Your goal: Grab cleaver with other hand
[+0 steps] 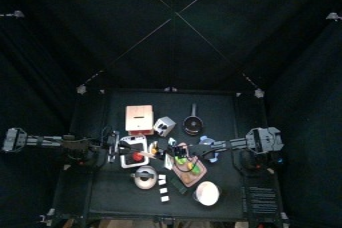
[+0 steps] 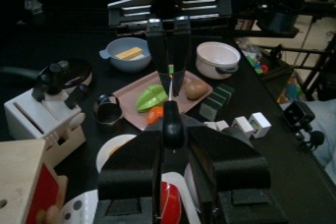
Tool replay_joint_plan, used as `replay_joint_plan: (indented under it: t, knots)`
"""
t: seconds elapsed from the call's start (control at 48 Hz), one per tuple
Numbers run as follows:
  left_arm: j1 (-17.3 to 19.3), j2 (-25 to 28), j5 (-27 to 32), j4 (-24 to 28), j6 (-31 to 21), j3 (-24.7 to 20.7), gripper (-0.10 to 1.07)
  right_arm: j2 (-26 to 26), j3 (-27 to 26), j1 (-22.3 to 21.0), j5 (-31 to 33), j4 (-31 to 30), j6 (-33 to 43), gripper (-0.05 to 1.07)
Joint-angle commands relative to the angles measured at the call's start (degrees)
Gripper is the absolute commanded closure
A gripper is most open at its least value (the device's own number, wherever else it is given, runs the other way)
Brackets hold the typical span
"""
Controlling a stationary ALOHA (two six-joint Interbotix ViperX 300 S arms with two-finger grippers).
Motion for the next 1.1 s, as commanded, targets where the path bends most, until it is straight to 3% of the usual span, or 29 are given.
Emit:
replay_joint_plan:
  t: [0.0,0.521,1.083]
  knots:
    - [1.2,0.1,0.0,0.1,0.1,-0.5,0.42,-1.0,-1.7,0.1,-1.1,-0.1,0.0,0.74]
    - [1.8,0.1,1.1,0.3,0.1,2.5,0.42,0.6,-3.1,-0.2,-1.6,-1.9,0.0,0.75]
    - [1.7,0.1,4.4,-0.1,0.1,3.8,0.42,4.8,-8.3,-0.1,-1.2,-4.0,0.0,0.75]
